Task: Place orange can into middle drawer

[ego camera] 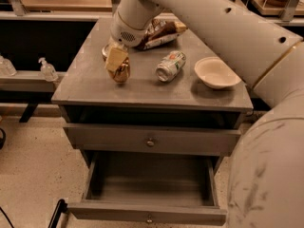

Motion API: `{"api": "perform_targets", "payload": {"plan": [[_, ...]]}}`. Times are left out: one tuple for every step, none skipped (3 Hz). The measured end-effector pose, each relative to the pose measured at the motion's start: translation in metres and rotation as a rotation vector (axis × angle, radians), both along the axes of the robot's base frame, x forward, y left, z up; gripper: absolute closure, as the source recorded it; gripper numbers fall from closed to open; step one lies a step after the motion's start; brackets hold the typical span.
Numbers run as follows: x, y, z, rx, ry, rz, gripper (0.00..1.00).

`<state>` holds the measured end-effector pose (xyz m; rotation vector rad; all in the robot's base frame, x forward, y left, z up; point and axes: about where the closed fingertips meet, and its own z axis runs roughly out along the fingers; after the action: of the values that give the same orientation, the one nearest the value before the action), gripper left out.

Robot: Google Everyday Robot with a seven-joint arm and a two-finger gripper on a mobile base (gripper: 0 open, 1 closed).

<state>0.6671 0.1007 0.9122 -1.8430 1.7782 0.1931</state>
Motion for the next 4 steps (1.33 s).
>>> {"api": "perform_targets", "payload": {"plan": [[-0.009,-0.005,0.017,0.006,-0.021,0.032,0.95],[-0.028,-0.014,0.034,0.058,-0.02,0.06,1.0],[-0.062,-0.037,0.038,0.118,0.009,0.047,1.0],[-0.061,-0.038,0.037,0.117,0.01,0.044,1.0]]}}
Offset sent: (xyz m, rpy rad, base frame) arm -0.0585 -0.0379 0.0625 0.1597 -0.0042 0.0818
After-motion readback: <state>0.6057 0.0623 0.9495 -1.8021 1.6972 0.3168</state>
